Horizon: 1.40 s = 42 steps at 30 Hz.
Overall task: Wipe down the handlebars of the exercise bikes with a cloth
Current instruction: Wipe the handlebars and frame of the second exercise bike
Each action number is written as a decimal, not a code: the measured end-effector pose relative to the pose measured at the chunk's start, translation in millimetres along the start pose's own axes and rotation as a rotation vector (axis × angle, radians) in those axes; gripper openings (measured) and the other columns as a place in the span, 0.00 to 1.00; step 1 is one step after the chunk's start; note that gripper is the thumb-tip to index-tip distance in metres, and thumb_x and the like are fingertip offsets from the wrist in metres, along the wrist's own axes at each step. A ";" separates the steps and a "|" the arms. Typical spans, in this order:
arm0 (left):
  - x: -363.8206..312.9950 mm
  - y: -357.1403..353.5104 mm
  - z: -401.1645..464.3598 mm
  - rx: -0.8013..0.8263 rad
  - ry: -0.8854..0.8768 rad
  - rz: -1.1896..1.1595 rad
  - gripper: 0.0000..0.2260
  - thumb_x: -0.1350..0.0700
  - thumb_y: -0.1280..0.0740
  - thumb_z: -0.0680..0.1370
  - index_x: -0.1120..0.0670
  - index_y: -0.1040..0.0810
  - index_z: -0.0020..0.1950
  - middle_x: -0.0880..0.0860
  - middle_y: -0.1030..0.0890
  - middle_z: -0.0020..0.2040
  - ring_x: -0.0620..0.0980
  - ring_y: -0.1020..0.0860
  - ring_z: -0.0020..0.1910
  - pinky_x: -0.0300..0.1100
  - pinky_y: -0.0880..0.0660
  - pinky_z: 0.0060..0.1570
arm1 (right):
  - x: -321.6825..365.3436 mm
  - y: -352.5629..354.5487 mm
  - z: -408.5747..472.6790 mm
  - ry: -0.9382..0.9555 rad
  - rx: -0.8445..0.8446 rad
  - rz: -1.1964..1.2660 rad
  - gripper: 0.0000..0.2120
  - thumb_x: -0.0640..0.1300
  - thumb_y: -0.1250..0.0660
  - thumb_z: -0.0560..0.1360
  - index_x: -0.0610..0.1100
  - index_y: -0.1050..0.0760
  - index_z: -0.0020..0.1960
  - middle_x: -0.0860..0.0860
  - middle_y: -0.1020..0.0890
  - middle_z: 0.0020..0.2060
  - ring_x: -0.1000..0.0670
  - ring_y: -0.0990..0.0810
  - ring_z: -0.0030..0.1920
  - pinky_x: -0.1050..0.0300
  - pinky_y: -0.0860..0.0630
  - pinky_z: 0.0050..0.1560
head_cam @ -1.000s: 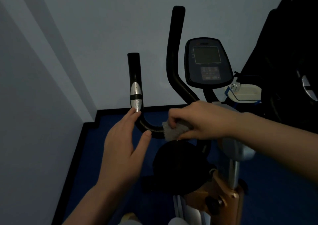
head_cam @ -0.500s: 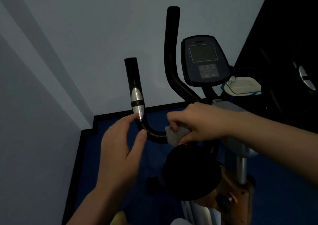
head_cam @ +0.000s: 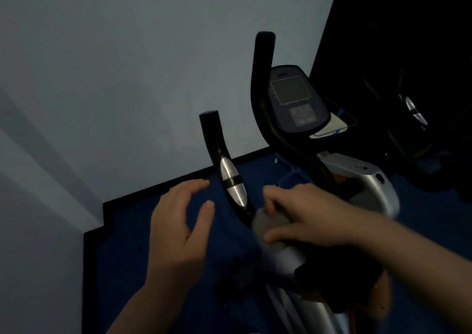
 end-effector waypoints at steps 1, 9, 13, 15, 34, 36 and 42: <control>0.9 -0.8 5.1 0.030 -0.010 -0.009 0.13 0.45 0.41 0.76 0.41 0.27 0.60 0.36 0.26 0.58 0.39 0.28 0.61 0.43 0.31 0.61 | 9.3 -3.9 3.4 -0.035 -0.039 0.047 0.20 0.62 0.30 0.67 0.54 0.38 0.44 0.56 0.28 0.29 0.60 0.31 0.31 0.62 0.39 0.30; -10.8 13.0 70.5 0.114 -0.268 -0.081 0.18 0.55 0.41 0.79 0.49 0.29 0.68 0.43 0.30 0.68 0.37 0.33 0.68 0.28 0.41 0.67 | 42.5 -28.0 -15.0 -0.496 -0.418 0.275 0.12 0.56 0.39 0.77 0.58 0.42 0.55 0.58 0.23 0.42 0.58 0.24 0.40 0.59 0.28 0.41; -12.5 9.4 96.5 0.208 -0.306 -0.116 0.19 0.54 0.45 0.81 0.49 0.31 0.71 0.44 0.32 0.71 0.38 0.36 0.70 0.32 0.42 0.71 | 67.4 -31.5 26.9 -0.607 -0.629 0.192 0.11 0.58 0.48 0.80 0.54 0.38 0.58 0.58 0.27 0.39 0.56 0.29 0.37 0.58 0.36 0.37; -11.9 4.9 104.2 0.250 -0.307 -0.142 0.18 0.54 0.46 0.81 0.50 0.30 0.70 0.46 0.28 0.68 0.40 0.32 0.68 0.35 0.38 0.70 | 66.1 -20.9 52.9 -0.638 -0.697 0.262 0.15 0.57 0.51 0.81 0.52 0.37 0.62 0.56 0.23 0.41 0.53 0.25 0.40 0.57 0.33 0.38; 7.1 9.3 111.9 0.474 -0.153 -0.600 0.18 0.46 0.49 0.81 0.47 0.29 0.68 0.35 0.25 0.64 0.33 0.30 0.65 0.22 0.36 0.59 | 62.3 -3.8 86.3 -0.624 -0.773 0.238 0.30 0.67 0.64 0.74 0.56 0.30 0.57 0.55 0.20 0.41 0.51 0.20 0.41 0.54 0.26 0.37; 6.9 9.1 108.2 0.481 -0.155 -0.584 0.19 0.42 0.48 0.80 0.42 0.31 0.69 0.31 0.28 0.66 0.30 0.33 0.67 0.20 0.39 0.59 | 49.4 -7.7 80.9 -0.710 -0.720 0.306 0.27 0.66 0.60 0.77 0.53 0.27 0.53 0.52 0.19 0.42 0.50 0.20 0.43 0.54 0.27 0.39; 0.5 10.2 107.6 0.441 -0.158 -0.631 0.14 0.46 0.46 0.80 0.40 0.30 0.65 0.31 0.24 0.60 0.32 0.27 0.61 0.22 0.33 0.55 | 57.0 29.6 126.0 -0.718 -0.851 0.480 0.25 0.59 0.58 0.81 0.51 0.28 0.62 0.49 0.20 0.53 0.47 0.22 0.51 0.56 0.31 0.41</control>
Point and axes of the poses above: each hand's wrist, its own z-axis towards the middle knuckle, its own y-axis out of the back of the hand, x = y × z, the point moved 4 cm from there along z, towards the middle knuckle
